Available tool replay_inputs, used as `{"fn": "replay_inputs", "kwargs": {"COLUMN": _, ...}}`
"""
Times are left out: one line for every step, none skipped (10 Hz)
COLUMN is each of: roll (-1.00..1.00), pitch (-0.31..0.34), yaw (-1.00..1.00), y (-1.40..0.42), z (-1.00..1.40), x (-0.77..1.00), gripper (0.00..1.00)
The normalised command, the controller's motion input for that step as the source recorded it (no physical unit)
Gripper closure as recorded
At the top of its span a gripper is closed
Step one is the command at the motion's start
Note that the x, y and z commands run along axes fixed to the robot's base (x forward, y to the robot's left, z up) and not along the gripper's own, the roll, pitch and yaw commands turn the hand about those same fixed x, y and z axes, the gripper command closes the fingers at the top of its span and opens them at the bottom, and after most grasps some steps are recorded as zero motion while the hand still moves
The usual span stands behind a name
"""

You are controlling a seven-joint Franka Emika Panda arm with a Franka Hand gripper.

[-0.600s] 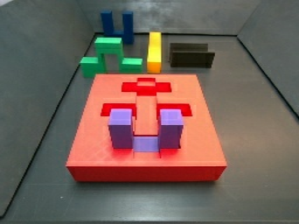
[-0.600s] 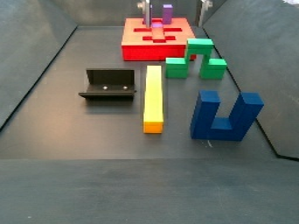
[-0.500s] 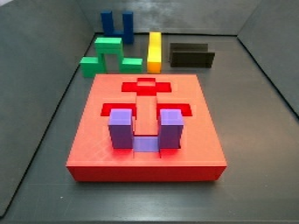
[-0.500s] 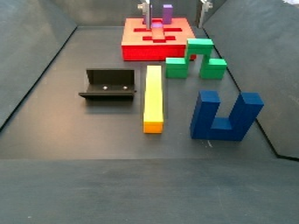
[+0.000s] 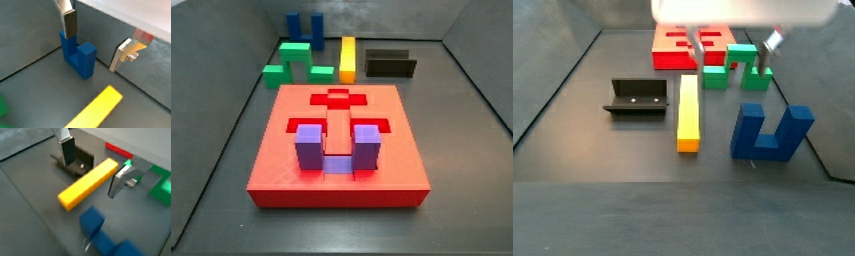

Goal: Pick up the blue object. Move up. Move to above the board. Insert the blue object.
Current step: Pick up the blue object.

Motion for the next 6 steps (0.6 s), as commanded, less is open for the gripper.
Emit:
{"fn": "replay_inputs", "kwargs": {"roll": 0.00, "pitch": -0.093, "yaw": -0.19, "y": 0.55, "z": -0.39, "x": -0.01, "gripper": 0.00}}
{"fn": "replay_inputs", "kwargs": {"roll": 0.00, "pitch": -0.093, "yaw": -0.16, "y": 0.37, "z": -0.34, "x": 0.00, "gripper": 0.00}}
{"fn": "replay_inputs", "kwargs": {"roll": 0.00, "pitch": -0.053, "yaw": 0.00, "y": 0.02, "z": -0.28, "x": 0.00, "gripper": 0.00}}
{"fn": "replay_inputs", "kwargs": {"roll": 0.00, "pitch": -0.027, "yaw": 0.00, "y": 0.00, "z": -0.24, "x": -0.06, "gripper": 0.00}}
{"fn": "replay_inputs", "kwargs": {"roll": -0.04, "pitch": -0.011, "yaw": 0.00, "y": 0.02, "z": -0.17, "x": -0.18, "gripper": 0.00}}
{"fn": "replay_inputs", "kwargs": {"roll": -0.09, "pitch": -0.050, "yaw": 0.00, "y": 0.06, "z": -0.18, "x": -0.10, "gripper": 0.00}}
